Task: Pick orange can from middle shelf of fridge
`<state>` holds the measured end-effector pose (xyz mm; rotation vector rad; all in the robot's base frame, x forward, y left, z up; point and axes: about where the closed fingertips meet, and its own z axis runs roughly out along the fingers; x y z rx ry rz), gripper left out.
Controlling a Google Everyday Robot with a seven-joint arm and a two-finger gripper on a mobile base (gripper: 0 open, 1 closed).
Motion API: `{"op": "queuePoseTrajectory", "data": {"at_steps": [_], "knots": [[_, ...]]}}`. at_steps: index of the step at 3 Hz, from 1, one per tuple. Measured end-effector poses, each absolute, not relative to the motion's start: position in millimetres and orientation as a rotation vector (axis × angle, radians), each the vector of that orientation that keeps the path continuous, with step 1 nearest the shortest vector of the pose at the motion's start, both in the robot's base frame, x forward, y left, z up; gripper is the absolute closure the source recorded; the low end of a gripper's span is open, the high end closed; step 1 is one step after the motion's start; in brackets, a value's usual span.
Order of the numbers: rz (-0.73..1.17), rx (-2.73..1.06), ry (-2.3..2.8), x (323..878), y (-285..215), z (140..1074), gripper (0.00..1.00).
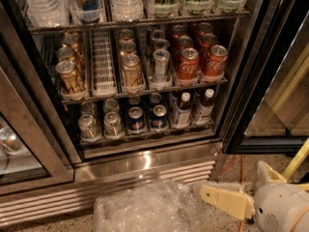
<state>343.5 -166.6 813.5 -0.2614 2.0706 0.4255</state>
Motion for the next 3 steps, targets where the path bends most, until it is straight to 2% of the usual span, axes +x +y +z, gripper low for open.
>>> {"op": "queuePoseTrajectory", "data": {"at_steps": [3], "knots": [[0.396, -0.029, 1.894, 404.7, -183.0, 843.7, 0.00]]}}
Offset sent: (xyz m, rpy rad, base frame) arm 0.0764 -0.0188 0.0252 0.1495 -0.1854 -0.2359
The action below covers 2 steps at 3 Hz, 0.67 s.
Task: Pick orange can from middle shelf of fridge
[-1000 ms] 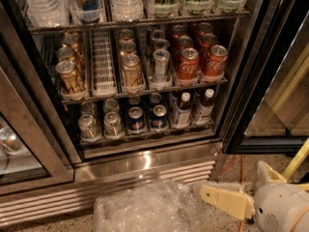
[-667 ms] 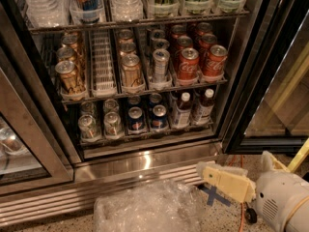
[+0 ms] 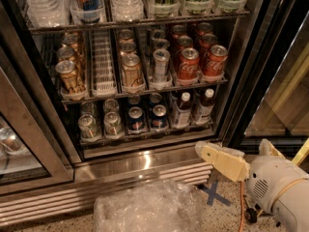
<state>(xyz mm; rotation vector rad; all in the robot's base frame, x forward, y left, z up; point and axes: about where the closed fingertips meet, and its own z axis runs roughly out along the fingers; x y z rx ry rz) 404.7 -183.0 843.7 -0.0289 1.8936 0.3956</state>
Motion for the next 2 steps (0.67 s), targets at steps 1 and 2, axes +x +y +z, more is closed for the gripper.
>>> {"op": "queuePoseTrajectory", "data": {"at_steps": [1, 2], "knots": [[0.430, -0.080, 1.892, 407.2, -164.2, 843.9, 0.00], [0.464, -0.126, 1.887, 407.6, -149.0, 845.8, 0.00]]}}
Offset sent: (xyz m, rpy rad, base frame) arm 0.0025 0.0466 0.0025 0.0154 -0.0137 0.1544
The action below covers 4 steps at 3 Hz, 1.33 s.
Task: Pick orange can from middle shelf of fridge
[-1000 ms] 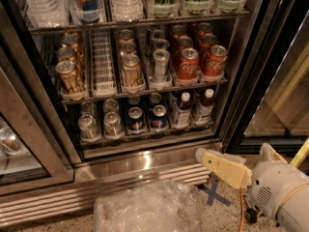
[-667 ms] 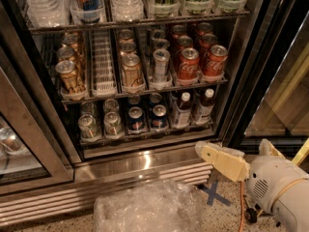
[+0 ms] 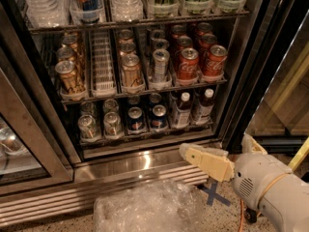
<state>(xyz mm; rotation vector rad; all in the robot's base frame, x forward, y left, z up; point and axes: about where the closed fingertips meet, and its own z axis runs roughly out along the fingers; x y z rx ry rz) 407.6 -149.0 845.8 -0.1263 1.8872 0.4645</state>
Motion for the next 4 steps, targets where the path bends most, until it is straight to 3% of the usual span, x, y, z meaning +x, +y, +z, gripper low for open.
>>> {"op": "queuePoseTrajectory", "data": {"at_steps": [2, 4], "knots": [[0.472, -0.321, 1.843, 395.3, -108.6, 855.2, 0.00], [0.411, -0.405, 1.826, 374.7, -111.0, 852.7, 0.00]]}}
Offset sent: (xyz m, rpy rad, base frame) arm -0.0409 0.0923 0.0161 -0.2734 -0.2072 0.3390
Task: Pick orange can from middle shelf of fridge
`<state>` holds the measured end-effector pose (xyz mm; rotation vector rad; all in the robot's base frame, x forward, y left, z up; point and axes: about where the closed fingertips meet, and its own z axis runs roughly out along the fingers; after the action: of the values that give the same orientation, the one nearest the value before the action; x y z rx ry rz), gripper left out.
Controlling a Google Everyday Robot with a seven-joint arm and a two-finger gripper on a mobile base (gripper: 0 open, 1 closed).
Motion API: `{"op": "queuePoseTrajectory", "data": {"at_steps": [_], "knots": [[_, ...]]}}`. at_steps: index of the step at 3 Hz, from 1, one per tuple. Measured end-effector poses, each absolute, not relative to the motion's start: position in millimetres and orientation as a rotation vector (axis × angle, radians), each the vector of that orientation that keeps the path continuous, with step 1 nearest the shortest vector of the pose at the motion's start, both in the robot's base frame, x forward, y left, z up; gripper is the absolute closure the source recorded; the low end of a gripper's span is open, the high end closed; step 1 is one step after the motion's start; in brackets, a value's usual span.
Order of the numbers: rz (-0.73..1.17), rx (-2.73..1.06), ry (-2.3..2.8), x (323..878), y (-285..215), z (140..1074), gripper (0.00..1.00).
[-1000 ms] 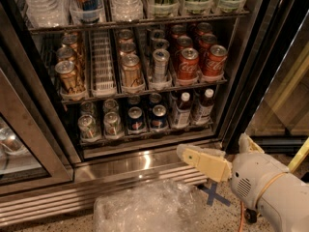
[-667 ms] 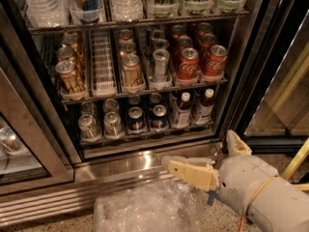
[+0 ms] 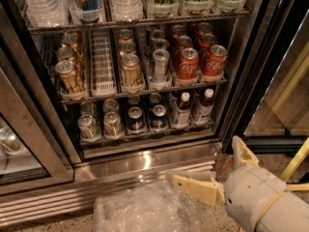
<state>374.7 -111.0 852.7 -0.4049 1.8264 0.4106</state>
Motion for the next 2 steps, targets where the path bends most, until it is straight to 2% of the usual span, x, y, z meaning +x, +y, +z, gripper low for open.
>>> {"op": "queuePoseTrajectory", "data": {"at_steps": [2], "knots": [[0.346, -0.427, 1.798, 362.1, -120.1, 842.1, 0.00]]}}
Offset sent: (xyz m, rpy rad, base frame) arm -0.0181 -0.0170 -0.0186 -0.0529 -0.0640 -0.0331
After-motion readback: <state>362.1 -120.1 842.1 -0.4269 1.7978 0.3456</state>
